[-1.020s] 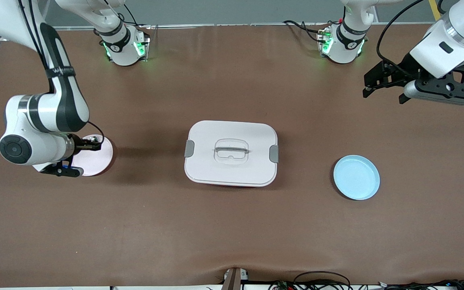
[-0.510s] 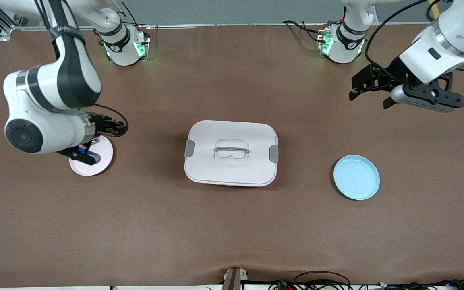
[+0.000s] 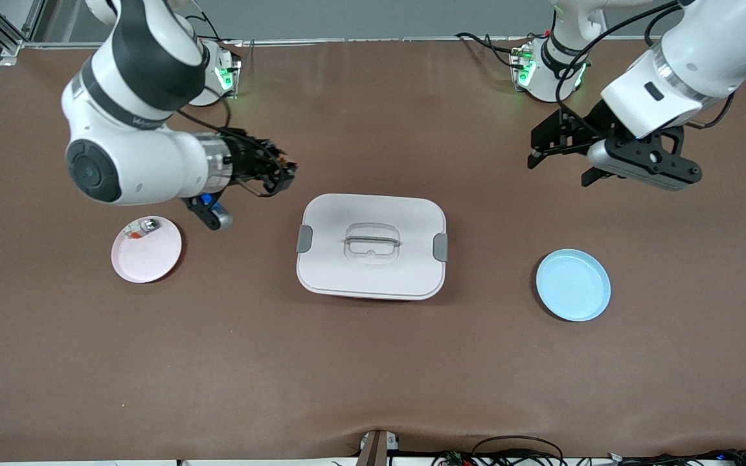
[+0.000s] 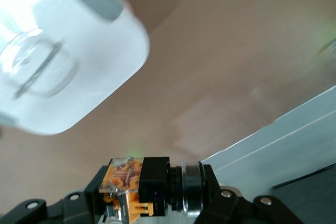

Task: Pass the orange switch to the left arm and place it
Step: 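Lift the switch over the box with the right gripper while the left gripper approaches, then grasp the switch with the left gripper beside the right gripper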

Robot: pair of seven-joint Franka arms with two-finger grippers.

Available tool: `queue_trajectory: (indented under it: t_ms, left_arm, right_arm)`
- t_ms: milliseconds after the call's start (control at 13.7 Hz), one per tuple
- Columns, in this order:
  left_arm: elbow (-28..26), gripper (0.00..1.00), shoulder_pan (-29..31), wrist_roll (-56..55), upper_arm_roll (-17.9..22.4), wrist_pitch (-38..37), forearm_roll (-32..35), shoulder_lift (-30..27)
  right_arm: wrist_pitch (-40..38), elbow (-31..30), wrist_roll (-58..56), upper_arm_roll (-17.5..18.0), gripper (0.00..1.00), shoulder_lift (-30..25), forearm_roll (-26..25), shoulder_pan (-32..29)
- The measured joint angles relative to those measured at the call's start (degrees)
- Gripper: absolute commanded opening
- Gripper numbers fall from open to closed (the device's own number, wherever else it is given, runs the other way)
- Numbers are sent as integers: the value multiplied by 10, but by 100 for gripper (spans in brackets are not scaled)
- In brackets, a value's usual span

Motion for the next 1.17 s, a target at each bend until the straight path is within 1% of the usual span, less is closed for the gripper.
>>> queue_trajectory:
  t_ms: [146, 292, 583, 875, 1020, 1166]
  left_arm:
    - [0, 100, -11, 0, -7, 19, -4, 11]
    - [0, 100, -23, -1, -13, 29, -26, 18]
    - [-4, 100, -24, -2, -14, 30, -48, 20]
    - [-3, 100, -15, -2, -9, 30, -91, 20]
    - [-3, 100, -8, -2, -8, 30, -95, 20]
    - [-4, 100, -7, -2, -8, 27, -95, 20]
  right_arm:
    - [57, 3, 64, 0, 26, 1, 48, 29]
    - [116, 4, 122, 0, 26, 6, 95, 54]
    - [209, 4, 185, 0, 26, 18, 149, 89]
    - [292, 4, 224, 0, 26, 29, 178, 116]
    - [328, 4, 243, 0, 26, 33, 179, 134]
    - [343, 4, 252, 0, 26, 35, 179, 144]
